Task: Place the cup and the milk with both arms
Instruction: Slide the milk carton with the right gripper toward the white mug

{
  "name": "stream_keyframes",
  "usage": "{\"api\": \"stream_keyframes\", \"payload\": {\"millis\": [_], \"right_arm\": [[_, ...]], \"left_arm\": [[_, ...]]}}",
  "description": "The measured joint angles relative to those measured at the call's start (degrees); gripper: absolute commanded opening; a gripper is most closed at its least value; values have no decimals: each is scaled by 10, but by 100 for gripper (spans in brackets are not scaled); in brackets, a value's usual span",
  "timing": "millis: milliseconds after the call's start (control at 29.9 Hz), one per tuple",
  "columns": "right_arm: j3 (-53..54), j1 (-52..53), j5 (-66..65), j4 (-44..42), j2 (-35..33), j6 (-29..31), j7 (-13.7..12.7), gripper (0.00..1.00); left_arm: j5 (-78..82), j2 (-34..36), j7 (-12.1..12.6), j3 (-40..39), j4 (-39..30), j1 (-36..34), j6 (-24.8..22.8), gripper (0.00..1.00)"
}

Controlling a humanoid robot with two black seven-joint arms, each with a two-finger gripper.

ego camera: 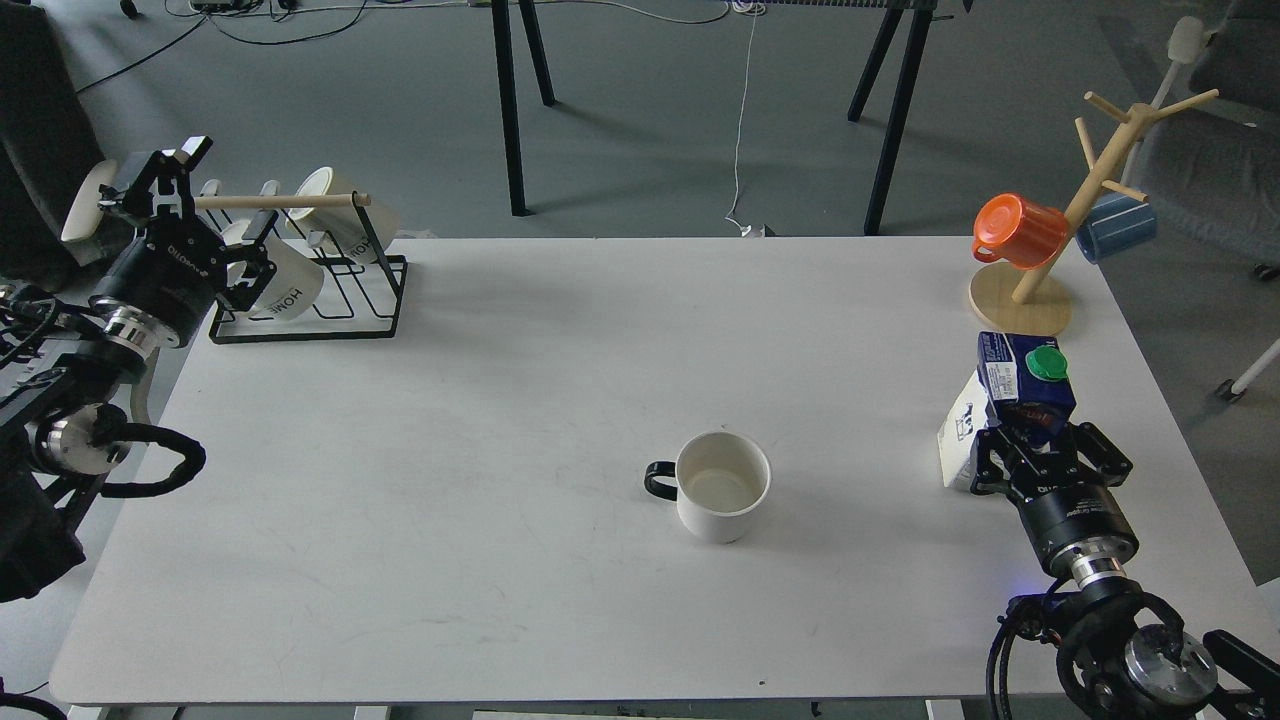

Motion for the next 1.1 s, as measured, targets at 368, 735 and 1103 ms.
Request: {"api": "stream_keyframes", "payload": {"millis": [368, 735, 1103], "right_arm": [[-3, 6, -93, 51, 42, 0, 0, 39], [-33, 1, -126, 54, 65, 0, -1, 39], [-61, 3, -135, 50, 70, 0, -4, 39]], "left_arm": [[0, 0, 0, 0, 1, 2, 0, 95], [1, 0, 0, 2, 12, 2, 0, 95], [1, 0, 0, 3, 16, 2, 0, 95]]}}
